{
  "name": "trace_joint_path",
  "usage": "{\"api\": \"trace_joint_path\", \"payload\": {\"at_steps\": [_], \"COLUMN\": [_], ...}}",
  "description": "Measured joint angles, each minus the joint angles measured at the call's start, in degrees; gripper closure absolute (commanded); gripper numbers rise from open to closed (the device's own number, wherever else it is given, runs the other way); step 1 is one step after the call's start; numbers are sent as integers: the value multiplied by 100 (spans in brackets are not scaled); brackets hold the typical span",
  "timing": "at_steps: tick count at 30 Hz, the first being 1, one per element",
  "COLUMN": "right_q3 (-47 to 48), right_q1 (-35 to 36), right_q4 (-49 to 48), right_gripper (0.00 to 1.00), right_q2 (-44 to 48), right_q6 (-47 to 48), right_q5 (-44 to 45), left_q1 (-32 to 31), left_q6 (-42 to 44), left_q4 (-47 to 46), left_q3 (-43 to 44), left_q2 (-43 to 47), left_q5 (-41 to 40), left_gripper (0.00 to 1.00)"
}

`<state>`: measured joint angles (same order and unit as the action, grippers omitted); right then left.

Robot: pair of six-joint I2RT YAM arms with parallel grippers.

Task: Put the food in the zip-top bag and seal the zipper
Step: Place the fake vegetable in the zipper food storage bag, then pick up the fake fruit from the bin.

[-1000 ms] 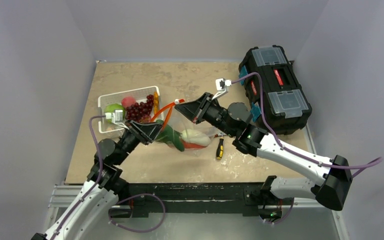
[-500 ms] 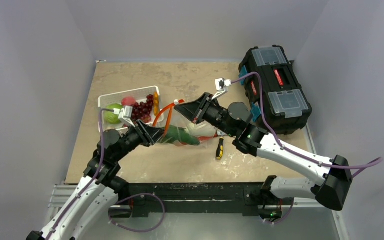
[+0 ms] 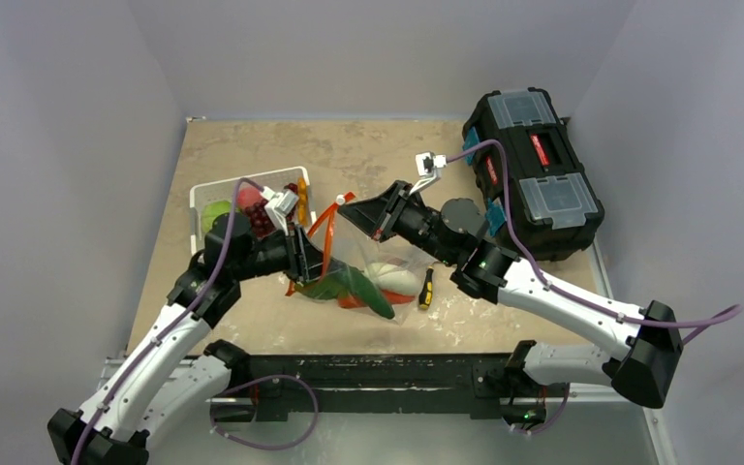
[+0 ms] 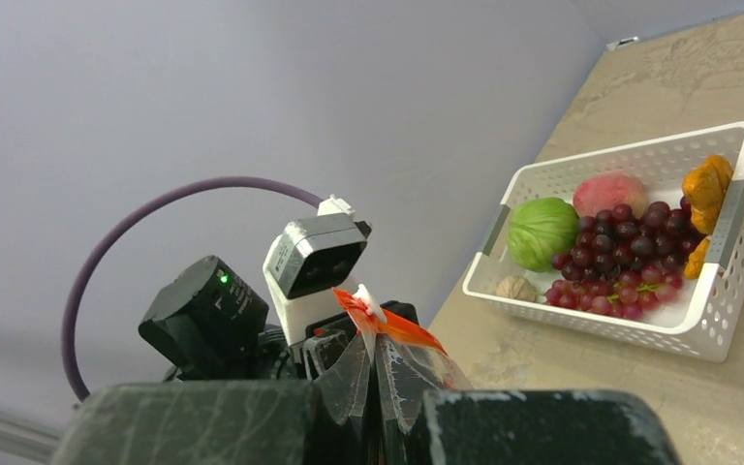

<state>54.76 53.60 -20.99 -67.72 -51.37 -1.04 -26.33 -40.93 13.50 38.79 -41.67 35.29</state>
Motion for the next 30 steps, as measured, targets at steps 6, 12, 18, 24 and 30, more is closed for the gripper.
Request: {"api": "trace_joint_path", "payload": {"at_steps": [6,12,18,24,30], "right_q3": [-2,-2,-109,-155,-155], "right_q1": [0,2,0,0,2], "right_q4": [125,223,162,127,-20], "right_gripper": [100,100,100,100,100], "right_q2": [146,382,374,361,221], "right_q6": [136,396,562,741,1375], "right_q5": [2,-52,-319,-538,-1158], "left_q1": [0,0,0,0,0], "left_q6": [645,1250,1794,2433,2439], "left_q4": [793,1169,1134,1480,1786], "left_q3": [367,540,476,494,544], "left_q2": [229,1169,1561,1233,726], "left_q5": [262,-157,-417,-529,-957], "left_gripper": [50,40,41,50,39]}}
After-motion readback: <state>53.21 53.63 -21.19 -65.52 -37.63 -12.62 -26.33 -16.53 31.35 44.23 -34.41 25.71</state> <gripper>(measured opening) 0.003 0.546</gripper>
